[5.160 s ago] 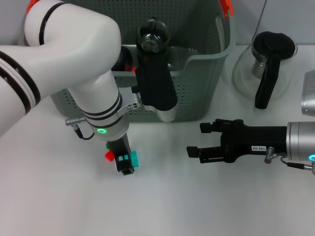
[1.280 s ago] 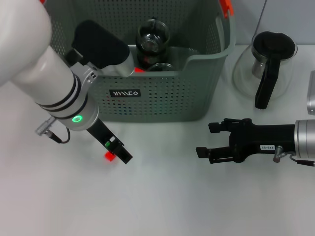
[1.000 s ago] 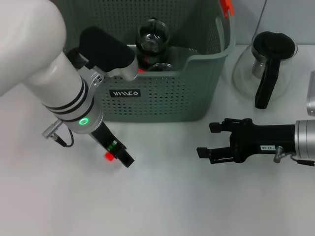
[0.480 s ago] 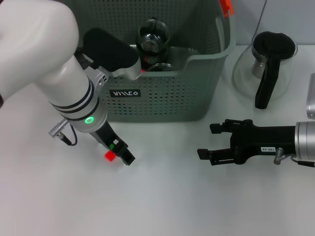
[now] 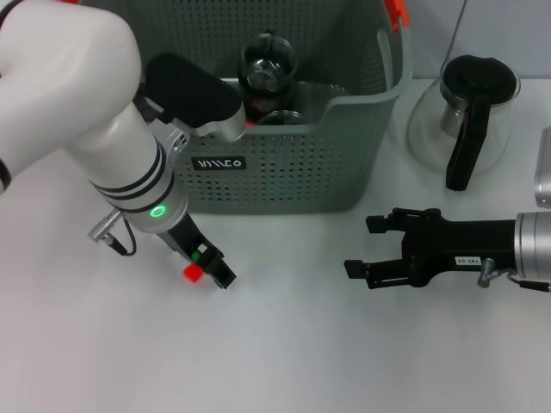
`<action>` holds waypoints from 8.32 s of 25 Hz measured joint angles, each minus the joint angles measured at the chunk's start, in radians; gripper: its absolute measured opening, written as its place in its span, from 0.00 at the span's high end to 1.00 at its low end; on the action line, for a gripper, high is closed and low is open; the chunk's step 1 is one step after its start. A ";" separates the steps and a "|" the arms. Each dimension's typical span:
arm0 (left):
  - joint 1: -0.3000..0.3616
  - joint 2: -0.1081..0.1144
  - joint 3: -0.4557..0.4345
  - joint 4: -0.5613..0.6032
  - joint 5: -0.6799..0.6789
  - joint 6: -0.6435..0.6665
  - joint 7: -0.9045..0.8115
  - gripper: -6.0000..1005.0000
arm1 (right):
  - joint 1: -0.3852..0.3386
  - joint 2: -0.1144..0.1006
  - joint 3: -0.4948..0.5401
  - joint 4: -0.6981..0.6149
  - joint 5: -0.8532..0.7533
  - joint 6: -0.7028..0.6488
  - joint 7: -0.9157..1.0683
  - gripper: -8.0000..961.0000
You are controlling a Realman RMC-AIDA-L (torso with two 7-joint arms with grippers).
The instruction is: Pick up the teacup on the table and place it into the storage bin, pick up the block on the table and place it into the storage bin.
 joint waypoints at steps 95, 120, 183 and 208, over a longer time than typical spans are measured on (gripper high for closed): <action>0.010 0.073 -0.577 0.400 -0.646 0.251 0.422 0.18 | -0.005 -0.001 0.010 -0.007 0.000 -0.017 0.023 0.02; 0.188 -0.001 -0.181 0.240 -0.153 0.194 0.399 0.09 | 0.010 0.006 0.048 -0.003 0.000 -0.011 0.037 0.02; 0.095 -0.003 0.094 0.102 0.023 -0.011 0.087 0.79 | 0.008 0.003 0.049 0.000 0.000 -0.006 0.029 0.02; 0.114 -0.004 0.116 0.183 0.024 0.085 0.088 0.84 | -0.001 0.006 0.043 0.000 0.000 -0.006 0.002 0.02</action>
